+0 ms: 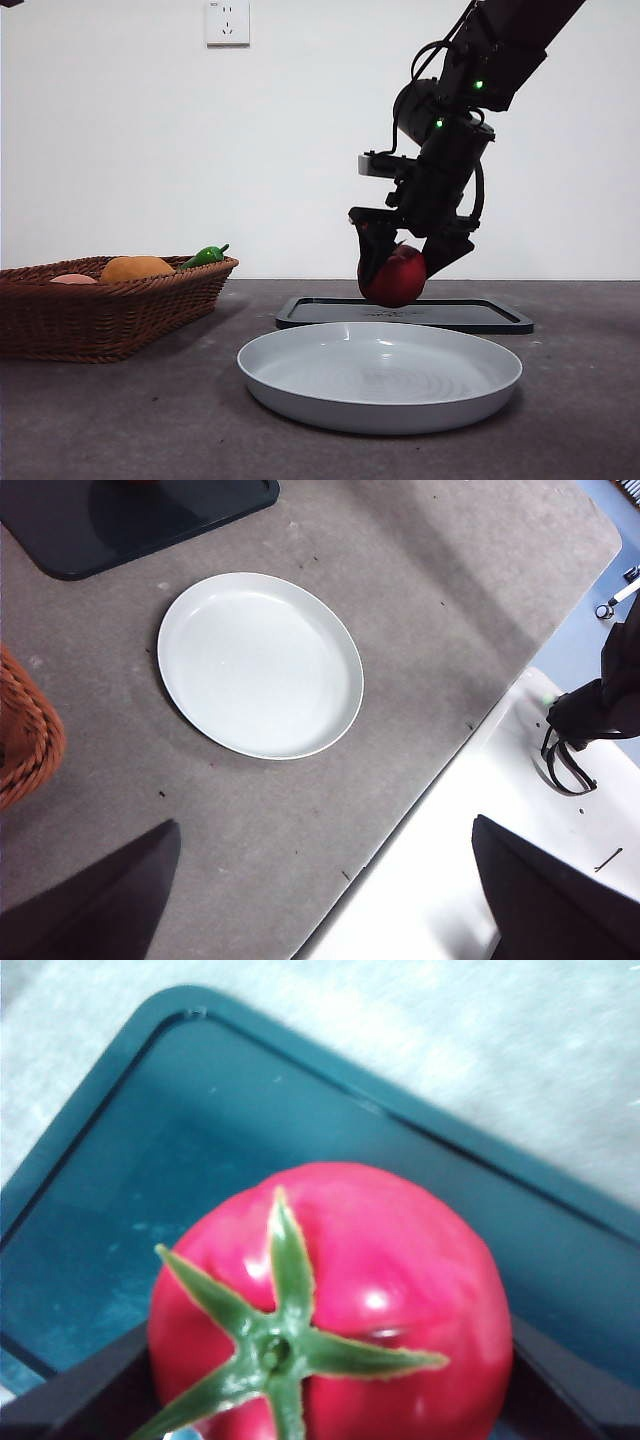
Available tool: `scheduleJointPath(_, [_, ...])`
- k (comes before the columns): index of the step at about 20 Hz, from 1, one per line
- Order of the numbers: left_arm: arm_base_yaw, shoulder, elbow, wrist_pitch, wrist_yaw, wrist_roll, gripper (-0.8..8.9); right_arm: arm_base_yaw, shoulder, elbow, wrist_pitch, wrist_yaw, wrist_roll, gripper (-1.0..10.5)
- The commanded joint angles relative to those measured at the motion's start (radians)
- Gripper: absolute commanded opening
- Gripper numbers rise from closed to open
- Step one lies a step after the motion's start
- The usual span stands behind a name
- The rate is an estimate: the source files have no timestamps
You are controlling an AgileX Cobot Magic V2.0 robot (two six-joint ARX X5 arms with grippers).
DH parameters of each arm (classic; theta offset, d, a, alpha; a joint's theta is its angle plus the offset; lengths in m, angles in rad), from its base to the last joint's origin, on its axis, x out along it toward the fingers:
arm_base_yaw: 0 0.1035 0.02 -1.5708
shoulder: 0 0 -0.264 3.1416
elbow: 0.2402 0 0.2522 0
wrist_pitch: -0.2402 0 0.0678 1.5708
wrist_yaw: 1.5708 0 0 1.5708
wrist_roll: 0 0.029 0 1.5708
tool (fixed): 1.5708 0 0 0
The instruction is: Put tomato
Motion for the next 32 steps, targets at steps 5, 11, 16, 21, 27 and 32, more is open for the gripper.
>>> scheduleJointPath(5, [-0.005,0.005,0.022,0.011,0.006,0.016,4.65,0.005,0.043,0.025,-0.031,-0.002,-0.012,3.6])
scheduleJointPath(11, [-0.005,0.005,0.022,0.011,0.006,0.016,4.65,0.007,0.015,0.025,-0.034,-0.001,-0.008,4.9])
scheduleJointPath(16, [-0.005,0.005,0.022,0.011,0.006,0.016,4.65,0.005,-0.092,0.025,-0.087,0.0,-0.008,5.0])
scheduleJointPath(21, [-0.005,0.005,0.022,0.011,0.006,0.016,4.65,0.006,-0.31,0.025,-0.288,-0.036,0.008,5.0])
scheduleJointPath(27, [-0.005,0.005,0.022,0.011,0.006,0.016,4.65,0.006,-0.547,0.015,-0.474,-0.057,0.009,5.0])
scheduleJointPath(32, [-0.005,0.005,0.022,0.011,0.006,0.016,4.65,0.008,-0.79,-0.122,-0.496,-0.079,0.009,5.0])
